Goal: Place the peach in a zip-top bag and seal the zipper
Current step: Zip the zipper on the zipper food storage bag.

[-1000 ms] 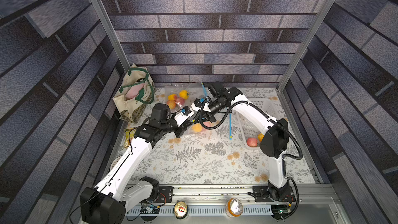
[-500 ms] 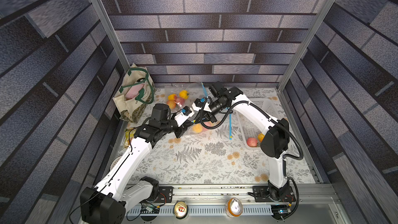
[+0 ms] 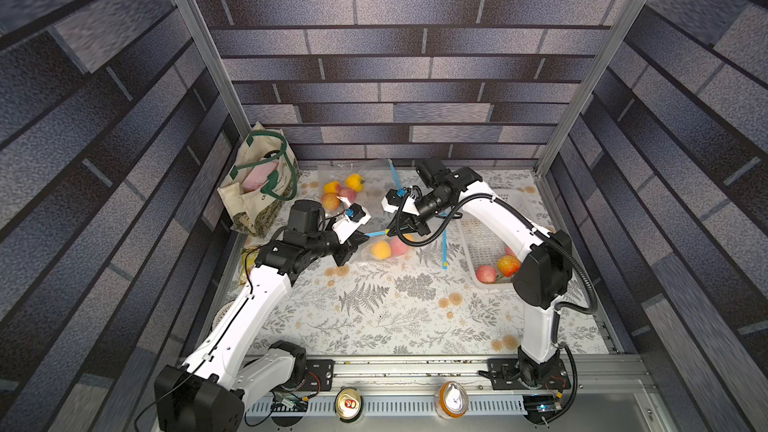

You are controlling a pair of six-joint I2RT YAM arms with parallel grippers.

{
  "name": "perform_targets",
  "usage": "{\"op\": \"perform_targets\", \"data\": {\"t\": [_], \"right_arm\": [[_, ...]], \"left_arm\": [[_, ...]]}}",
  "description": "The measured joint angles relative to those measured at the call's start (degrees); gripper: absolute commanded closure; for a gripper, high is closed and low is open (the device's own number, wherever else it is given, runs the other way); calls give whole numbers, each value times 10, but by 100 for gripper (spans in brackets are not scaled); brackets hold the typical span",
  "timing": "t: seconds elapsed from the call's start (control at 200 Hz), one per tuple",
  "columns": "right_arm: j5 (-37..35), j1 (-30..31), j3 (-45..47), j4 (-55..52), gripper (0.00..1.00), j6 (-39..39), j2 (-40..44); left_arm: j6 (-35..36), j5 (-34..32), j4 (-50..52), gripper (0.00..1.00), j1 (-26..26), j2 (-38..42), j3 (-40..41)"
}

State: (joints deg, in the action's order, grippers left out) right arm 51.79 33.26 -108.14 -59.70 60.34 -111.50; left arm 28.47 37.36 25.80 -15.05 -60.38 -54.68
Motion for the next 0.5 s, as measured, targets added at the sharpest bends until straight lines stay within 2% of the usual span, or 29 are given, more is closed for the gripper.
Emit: {"op": "perform_targets", "data": {"t": [0.281,0.496], "right_arm": [[-31,-70,76,32,92,-24,53],[-53,-120,129,57,92,-40,73]], "left_arm": [[-5,8,0,100,46,7,1],[-7,14,-1,100,57,7,2]]}}
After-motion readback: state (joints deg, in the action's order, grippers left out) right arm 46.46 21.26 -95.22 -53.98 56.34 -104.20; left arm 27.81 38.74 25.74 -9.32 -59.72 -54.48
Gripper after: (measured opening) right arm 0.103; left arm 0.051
